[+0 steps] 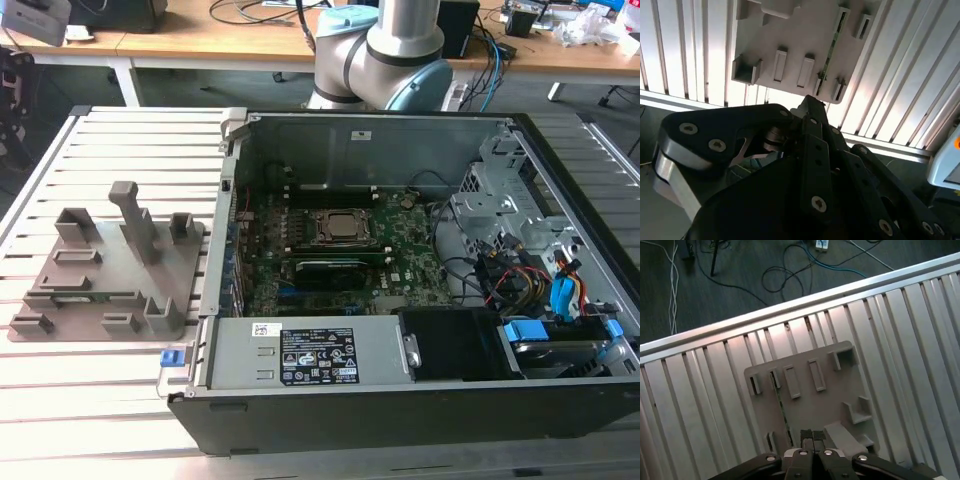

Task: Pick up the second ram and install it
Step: 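Pick up the second ram and move it above second insertion slot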

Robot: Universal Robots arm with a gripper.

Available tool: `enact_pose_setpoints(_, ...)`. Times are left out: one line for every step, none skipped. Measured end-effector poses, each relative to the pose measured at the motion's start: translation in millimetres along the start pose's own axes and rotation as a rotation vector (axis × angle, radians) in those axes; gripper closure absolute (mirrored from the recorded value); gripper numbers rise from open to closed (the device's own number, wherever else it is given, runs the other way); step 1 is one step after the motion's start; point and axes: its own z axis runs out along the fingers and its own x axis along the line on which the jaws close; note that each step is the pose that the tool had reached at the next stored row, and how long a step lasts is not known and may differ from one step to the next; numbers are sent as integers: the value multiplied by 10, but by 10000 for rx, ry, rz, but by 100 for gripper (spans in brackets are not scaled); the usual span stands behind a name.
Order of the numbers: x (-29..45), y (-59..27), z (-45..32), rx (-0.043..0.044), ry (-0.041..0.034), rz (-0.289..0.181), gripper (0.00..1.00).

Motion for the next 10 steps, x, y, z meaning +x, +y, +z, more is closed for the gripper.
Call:
enact_pose_setpoints(0,0,0,-4,7,-184,89)
enact_pose_setpoints(0,0,0,-10,15,-394,89)
enact_pose_setpoints(0,0,0,-13,20,-532,89)
enact_pose_setpoints(0,1,0,-16,25,-655,89)
enact_pose_setpoints(0,0,0,-19,32,-844,89)
enact_pose_setpoints(0,0,0,-25,40,-1060,89)
enact_pose_setpoints(0,0,0,-31,50,-1318,89)
enact_pose_setpoints(0,0,0,-34,53,-1423,89)
enact_pose_setpoints(0,0,0,-37,59,-1546,89)
enact_pose_setpoints(0,0,0,-42,66,-1771,89)
